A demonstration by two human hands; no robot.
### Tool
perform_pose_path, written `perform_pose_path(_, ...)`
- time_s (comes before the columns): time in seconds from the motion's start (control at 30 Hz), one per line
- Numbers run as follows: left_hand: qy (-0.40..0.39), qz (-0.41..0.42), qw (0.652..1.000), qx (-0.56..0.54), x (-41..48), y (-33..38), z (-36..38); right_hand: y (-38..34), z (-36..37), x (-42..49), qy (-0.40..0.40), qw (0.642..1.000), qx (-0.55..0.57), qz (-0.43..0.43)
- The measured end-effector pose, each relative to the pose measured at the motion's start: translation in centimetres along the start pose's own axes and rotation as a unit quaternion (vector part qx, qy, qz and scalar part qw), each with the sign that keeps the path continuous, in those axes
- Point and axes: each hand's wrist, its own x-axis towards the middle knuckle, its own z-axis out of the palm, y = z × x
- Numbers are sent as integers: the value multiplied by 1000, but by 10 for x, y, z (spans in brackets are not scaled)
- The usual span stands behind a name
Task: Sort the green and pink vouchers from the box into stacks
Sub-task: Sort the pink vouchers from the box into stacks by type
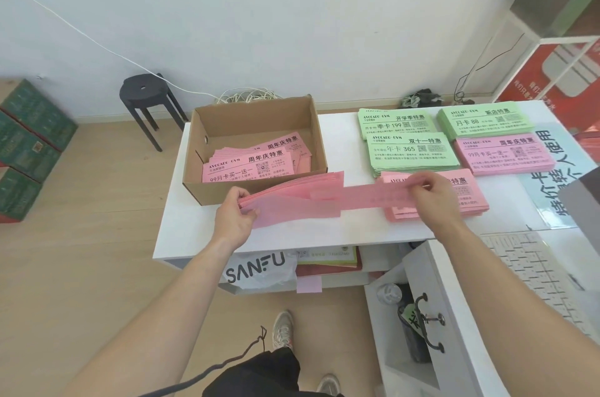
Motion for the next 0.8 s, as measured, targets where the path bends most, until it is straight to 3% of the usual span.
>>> perform_pose_path(0.33, 2, -9, 1000, 14, 0, 5, 1, 3, -40, -4, 72, 991, 97, 54)
perform_pose_path(0.57, 1, -15, 1000, 10, 0, 11, 3, 16, -26, -5, -26, 996, 64, 56)
perform_pose_path(0.8, -13, -10, 1000, 5, -2, 9, 5, 16, 44, -8, -84, 996, 2, 23)
